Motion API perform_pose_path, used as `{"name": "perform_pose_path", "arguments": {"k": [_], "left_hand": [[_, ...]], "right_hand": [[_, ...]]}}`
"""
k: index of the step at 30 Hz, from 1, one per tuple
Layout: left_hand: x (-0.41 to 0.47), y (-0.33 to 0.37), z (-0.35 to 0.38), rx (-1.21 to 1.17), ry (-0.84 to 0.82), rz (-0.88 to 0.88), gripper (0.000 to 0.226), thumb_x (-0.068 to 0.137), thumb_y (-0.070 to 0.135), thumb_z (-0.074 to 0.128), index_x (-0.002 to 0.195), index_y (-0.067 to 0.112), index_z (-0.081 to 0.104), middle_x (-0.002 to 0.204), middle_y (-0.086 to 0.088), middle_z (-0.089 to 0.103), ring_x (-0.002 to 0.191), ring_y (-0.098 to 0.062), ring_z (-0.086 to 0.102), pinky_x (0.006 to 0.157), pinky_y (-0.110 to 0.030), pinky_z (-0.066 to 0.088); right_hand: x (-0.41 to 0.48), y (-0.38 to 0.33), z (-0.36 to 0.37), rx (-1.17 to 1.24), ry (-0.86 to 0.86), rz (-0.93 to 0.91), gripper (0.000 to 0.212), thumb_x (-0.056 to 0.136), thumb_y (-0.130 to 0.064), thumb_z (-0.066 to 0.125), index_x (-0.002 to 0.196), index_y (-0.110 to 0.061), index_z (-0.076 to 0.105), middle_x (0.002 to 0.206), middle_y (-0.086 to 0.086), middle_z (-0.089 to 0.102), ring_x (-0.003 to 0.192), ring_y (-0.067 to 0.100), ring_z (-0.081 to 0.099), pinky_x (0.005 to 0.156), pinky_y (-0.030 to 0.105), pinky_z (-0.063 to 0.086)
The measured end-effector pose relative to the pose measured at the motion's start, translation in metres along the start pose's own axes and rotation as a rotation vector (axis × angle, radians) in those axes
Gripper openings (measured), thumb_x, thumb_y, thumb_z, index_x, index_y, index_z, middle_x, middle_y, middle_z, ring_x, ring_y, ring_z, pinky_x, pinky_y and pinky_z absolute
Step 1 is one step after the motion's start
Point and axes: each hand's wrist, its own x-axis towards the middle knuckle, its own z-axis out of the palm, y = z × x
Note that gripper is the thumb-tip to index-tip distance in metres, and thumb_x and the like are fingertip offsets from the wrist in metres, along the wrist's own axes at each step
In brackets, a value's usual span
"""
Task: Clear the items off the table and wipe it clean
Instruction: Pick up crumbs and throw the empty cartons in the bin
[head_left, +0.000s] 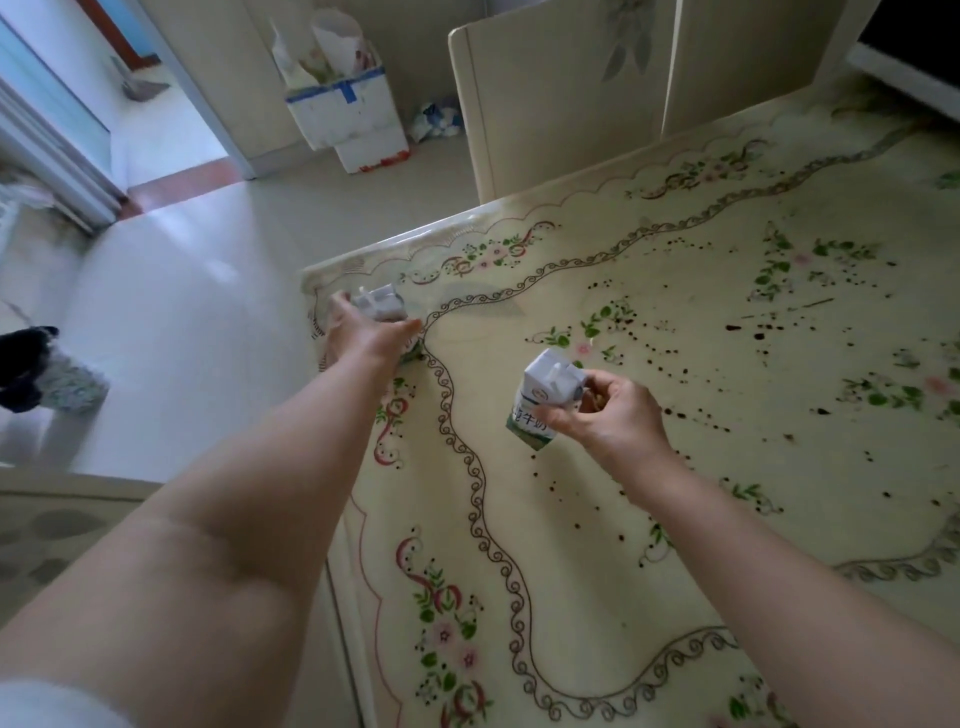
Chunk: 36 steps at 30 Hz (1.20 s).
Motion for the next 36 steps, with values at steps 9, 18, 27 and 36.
{"name": "perform_pose_path", "arguments": {"k": [9,18,27,36], "left_hand": [[-0.029,-0.012,0.002,-0.029,-0.027,0.065,0.068,0.071,0.028,0.084,0.125,0.016,0.046,0.116,-0.006,0.062,0.097,-0.023,0.06,0.088,-0.036,0.053],[-0.117,-0.021,-0.035,-0.256,-0.111,0.15,0.059,0.071,0.017,0.084,0.113,0.015,0.043,0.108,-0.006,0.061,0.095,-0.021,0.063,0.085,-0.038,0.056],[-0.168,-0.042,-0.094,-0.279,-0.185,0.227,0.053,0.067,0.017,0.086,0.104,0.018,0.048,0.102,-0.003,0.066,0.092,-0.021,0.067,0.079,-0.041,0.059],[-0.207,-0.093,-0.168,-0.321,-0.078,0.233,0.057,0.059,0.022,0.085,0.102,0.015,0.048,0.101,-0.004,0.064,0.091,-0.022,0.066,0.079,-0.043,0.059]], "right_hand": [[-0.009,0.003,-0.001,0.009,0.025,0.007,0.042,0.063,-0.029,0.085,0.101,-0.028,0.065,0.092,-0.004,0.071,0.09,0.017,0.066,0.083,0.036,0.056],[-0.068,-0.014,-0.007,0.0,0.055,-0.016,0.065,0.064,-0.032,0.084,0.121,-0.012,0.061,0.107,0.001,0.069,0.099,0.017,0.064,0.089,0.038,0.055],[-0.149,-0.04,0.016,0.01,0.042,-0.112,0.064,0.064,-0.026,0.083,0.121,-0.009,0.059,0.098,-0.004,0.067,0.089,0.012,0.064,0.076,0.023,0.054],[-0.213,-0.052,0.067,0.058,-0.083,-0.135,0.054,0.064,-0.018,0.084,0.112,-0.01,0.063,0.092,-0.005,0.068,0.089,0.014,0.067,0.082,0.031,0.056]]}}
